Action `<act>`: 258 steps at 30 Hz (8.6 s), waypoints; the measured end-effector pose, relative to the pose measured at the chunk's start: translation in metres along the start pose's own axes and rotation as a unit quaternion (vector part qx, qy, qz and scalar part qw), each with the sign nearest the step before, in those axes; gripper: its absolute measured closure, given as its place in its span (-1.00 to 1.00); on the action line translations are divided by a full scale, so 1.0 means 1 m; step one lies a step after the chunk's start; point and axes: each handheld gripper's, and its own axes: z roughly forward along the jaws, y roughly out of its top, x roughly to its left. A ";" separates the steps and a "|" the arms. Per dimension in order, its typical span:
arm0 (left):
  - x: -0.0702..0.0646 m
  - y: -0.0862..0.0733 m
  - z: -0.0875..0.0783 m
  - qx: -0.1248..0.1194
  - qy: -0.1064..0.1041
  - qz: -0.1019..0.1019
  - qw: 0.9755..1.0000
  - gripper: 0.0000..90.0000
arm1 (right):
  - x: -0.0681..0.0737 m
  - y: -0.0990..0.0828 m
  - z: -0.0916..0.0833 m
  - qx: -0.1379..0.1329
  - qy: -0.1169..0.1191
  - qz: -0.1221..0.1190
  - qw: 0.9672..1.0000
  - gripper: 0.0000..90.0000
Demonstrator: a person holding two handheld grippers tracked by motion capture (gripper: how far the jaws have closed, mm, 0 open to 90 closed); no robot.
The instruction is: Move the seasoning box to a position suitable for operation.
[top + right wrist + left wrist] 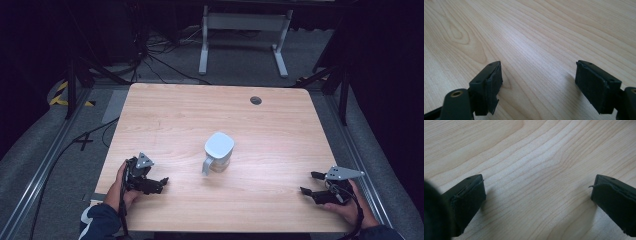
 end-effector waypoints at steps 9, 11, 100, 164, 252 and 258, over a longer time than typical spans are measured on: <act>0.000 -0.001 0.000 -0.005 0.002 0.010 1.000 -0.99 | 0.000 0.000 0.000 0.001 0.000 0.001 1.000 -0.52; 0.000 -0.001 0.000 -0.005 0.000 0.008 1.000 -0.99 | 0.000 0.000 0.000 0.001 0.000 -0.001 1.000 -0.52; -0.088 0.130 -0.008 -0.162 -0.133 0.174 0.962 1.00 | -0.003 0.001 -0.001 -0.002 -0.010 0.008 1.000 -0.33; -0.097 0.116 -0.001 -0.155 -0.131 0.180 0.963 0.99 | -0.001 0.008 -0.002 0.004 -0.018 0.004 1.000 -0.16; -0.081 0.107 -0.009 -0.163 -0.120 0.163 0.966 0.93 | 0.117 0.225 0.082 -0.095 0.080 -0.192 0.974 0.98; -0.068 0.087 -0.015 -0.141 -0.093 0.158 0.973 0.94 | 0.126 0.225 0.081 -0.098 0.087 -0.202 0.971 0.98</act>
